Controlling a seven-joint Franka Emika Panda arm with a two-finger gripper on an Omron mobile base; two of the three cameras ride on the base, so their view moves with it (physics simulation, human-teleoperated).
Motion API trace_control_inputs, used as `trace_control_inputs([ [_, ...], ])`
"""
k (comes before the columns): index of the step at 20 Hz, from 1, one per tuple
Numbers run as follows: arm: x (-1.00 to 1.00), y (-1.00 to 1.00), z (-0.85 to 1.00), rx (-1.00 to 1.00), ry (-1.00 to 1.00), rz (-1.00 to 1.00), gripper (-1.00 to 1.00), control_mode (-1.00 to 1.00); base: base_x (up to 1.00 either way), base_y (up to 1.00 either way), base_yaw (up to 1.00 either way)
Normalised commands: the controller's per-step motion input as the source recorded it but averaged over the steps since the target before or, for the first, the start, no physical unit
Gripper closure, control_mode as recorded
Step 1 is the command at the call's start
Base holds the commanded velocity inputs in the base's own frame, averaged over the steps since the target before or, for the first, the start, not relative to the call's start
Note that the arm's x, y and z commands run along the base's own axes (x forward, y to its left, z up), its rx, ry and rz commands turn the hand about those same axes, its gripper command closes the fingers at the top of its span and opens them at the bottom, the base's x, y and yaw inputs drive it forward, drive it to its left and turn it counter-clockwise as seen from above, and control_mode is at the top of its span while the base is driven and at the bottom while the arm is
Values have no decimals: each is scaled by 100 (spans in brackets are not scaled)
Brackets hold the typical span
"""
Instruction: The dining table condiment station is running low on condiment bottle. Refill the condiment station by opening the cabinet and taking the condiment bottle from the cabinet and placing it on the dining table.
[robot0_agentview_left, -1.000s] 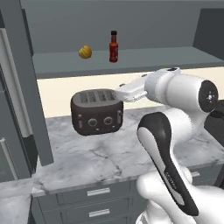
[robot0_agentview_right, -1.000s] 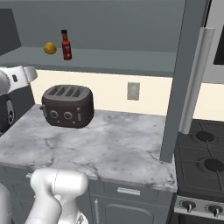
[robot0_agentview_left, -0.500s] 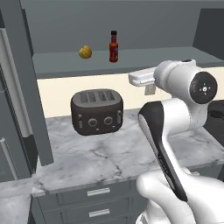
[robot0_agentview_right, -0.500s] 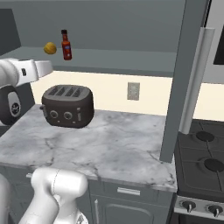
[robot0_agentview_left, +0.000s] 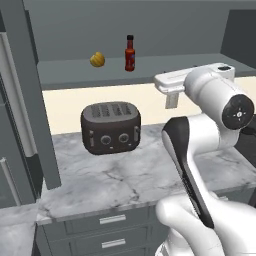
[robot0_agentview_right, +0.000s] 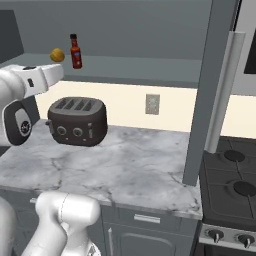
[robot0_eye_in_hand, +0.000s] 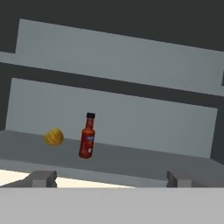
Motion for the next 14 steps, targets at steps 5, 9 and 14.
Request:
trace_control_inputs([
  [5,1,0,28,0,-4,0,-100,-100,0,0,0],
  [9,17,0,2,0,0,0,-100,-100,0,0,0],
  [14,12,0,-13,0,0,0,-100,-100,0,0,0],
])
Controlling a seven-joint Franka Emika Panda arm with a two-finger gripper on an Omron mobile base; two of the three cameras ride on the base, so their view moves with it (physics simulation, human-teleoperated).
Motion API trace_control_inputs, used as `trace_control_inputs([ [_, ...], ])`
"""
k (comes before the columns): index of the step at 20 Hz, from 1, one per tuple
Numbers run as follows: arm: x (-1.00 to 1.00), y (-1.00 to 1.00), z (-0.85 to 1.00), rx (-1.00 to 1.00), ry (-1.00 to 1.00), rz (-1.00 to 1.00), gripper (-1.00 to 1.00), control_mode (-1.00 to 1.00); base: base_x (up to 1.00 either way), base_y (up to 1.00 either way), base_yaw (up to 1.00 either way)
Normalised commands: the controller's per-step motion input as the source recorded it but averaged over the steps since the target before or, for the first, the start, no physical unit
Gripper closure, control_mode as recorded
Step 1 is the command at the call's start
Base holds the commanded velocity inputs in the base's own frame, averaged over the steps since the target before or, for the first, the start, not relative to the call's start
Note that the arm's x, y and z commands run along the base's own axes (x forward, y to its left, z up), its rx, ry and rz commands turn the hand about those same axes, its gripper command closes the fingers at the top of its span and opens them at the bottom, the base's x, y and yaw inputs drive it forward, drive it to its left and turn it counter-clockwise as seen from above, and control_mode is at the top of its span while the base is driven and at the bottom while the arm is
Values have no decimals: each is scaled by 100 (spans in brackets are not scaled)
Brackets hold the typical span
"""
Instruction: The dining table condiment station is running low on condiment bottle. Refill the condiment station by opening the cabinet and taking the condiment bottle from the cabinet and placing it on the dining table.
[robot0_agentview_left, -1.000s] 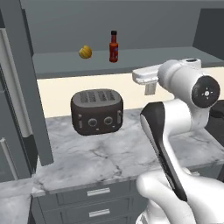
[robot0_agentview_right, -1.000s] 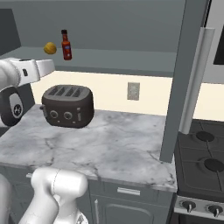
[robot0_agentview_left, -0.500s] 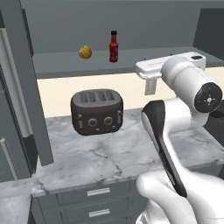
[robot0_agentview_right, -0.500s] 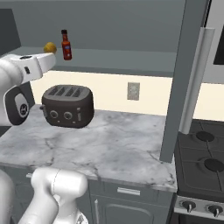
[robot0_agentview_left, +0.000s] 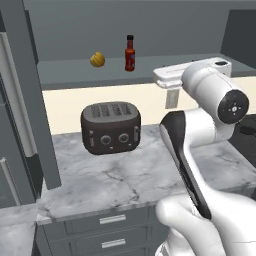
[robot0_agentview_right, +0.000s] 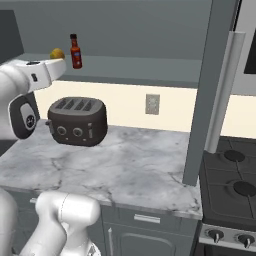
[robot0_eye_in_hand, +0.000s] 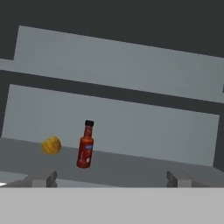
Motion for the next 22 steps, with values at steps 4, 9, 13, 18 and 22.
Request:
trace_control_inputs([
  [4,29,20,-10,3,13,-6,-100,-100,0,0,0],
  [9,45,16,3,30,16,-9,-100,-100,0,0,0],
  [13,59,14,19,27,12,-2,-100,-100,0,0,0],
  [18,53,6,0,7,3,0,-100,-100,0,0,0],
  [22,36,1,0,0,0,0,-100,-100,0,0,0],
])
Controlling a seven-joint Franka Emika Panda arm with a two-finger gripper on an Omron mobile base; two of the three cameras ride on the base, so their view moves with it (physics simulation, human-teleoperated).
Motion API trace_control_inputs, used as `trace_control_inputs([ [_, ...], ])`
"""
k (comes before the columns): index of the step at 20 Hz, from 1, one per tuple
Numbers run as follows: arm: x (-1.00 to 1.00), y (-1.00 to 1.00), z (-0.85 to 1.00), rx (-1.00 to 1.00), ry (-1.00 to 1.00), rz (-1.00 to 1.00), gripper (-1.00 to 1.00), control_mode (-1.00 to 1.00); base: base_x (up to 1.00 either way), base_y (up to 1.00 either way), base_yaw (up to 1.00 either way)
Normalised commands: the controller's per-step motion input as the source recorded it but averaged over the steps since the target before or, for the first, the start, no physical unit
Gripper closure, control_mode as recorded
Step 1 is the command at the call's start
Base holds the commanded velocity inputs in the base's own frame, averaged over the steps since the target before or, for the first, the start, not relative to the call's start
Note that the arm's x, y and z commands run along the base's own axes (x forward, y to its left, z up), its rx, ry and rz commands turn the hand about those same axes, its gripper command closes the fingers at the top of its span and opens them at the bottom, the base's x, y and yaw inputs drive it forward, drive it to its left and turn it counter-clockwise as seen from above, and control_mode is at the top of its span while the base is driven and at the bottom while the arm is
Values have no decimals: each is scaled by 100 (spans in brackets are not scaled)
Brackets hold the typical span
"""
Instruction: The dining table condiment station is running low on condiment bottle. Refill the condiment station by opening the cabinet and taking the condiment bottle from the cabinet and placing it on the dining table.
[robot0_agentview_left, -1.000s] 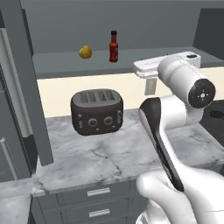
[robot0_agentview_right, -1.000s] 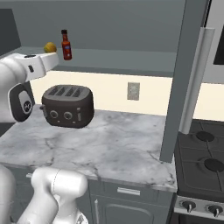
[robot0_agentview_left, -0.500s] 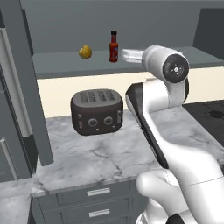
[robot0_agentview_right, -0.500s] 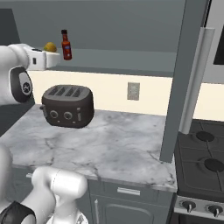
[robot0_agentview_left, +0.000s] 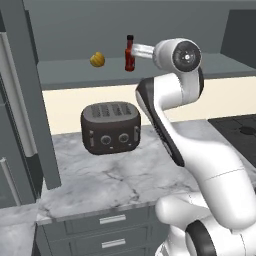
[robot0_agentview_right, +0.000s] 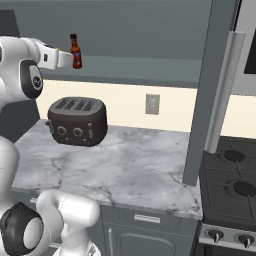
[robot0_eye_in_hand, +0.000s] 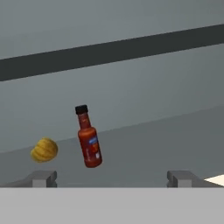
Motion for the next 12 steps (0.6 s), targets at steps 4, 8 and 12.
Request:
trace_control_inputs([
  [4,31,0,0,-3,-2,7,-100,-100,0,0,0],
  [8,32,18,0,-10,-6,9,-100,-100,0,0,0],
  [12,35,31,0,-6,-10,7,-100,-100,0,0,0],
])
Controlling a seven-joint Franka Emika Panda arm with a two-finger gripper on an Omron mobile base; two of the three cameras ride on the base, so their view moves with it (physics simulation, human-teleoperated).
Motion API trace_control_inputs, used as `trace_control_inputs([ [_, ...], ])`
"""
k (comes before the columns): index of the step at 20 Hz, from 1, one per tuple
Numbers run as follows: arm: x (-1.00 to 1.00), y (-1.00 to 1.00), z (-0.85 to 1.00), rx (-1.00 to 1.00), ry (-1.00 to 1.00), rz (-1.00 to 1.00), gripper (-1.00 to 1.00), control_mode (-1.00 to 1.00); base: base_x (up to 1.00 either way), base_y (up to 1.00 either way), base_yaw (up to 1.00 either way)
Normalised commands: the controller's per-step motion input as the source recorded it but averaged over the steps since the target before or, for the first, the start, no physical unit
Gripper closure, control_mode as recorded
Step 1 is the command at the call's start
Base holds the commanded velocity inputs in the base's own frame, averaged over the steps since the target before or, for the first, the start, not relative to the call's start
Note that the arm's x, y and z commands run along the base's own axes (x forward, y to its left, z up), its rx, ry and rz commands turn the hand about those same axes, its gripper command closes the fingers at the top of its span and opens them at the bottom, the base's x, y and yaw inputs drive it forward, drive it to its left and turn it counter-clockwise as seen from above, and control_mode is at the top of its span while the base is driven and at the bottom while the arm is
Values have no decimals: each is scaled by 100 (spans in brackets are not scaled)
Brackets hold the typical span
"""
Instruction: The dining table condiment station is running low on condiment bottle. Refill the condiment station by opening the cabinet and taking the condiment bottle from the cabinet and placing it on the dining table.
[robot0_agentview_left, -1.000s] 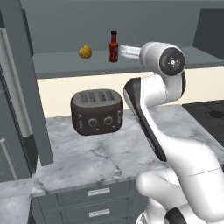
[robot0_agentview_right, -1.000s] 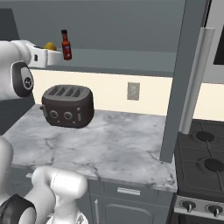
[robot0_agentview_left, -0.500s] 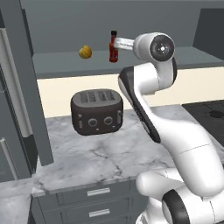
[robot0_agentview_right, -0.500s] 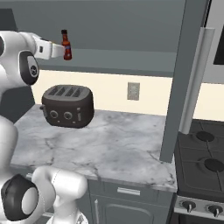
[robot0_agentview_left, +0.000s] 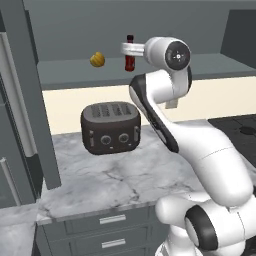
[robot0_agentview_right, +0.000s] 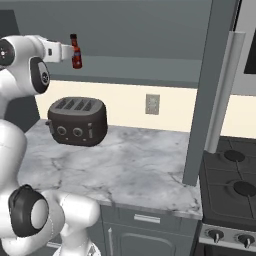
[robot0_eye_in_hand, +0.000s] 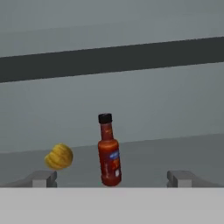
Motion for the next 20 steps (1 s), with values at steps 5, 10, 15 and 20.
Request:
trace_control_inputs([
  [5,32,14,0,-4,-15,5,-100,-100,0,0,0],
  [10,35,0,-5,0,-4,3,-100,-100,0,0,0],
  [15,33,0,-27,0,0,4,-100,-100,0,0,0],
  [20,26,-1,-22,0,0,3,-100,-100,0,0,0],
])
